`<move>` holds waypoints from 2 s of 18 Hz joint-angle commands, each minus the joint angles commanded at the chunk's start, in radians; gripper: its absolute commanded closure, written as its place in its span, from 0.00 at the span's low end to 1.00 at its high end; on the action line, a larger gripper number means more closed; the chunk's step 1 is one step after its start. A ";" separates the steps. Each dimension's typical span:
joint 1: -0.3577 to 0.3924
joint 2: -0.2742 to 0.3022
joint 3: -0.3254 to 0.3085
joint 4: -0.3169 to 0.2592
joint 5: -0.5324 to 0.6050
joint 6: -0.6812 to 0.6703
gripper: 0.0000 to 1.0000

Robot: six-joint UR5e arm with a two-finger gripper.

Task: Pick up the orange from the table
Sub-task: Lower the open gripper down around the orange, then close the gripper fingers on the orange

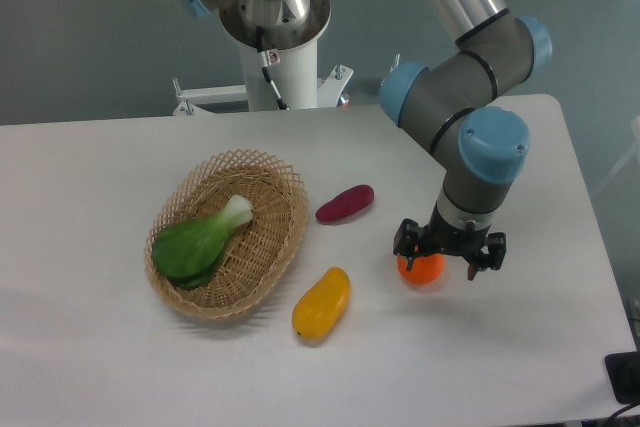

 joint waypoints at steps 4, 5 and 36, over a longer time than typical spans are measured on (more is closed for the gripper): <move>-0.008 0.002 -0.047 0.012 0.047 0.005 0.00; -0.009 0.008 -0.067 0.027 0.054 0.005 0.00; -0.031 -0.029 -0.097 0.103 0.114 0.003 0.00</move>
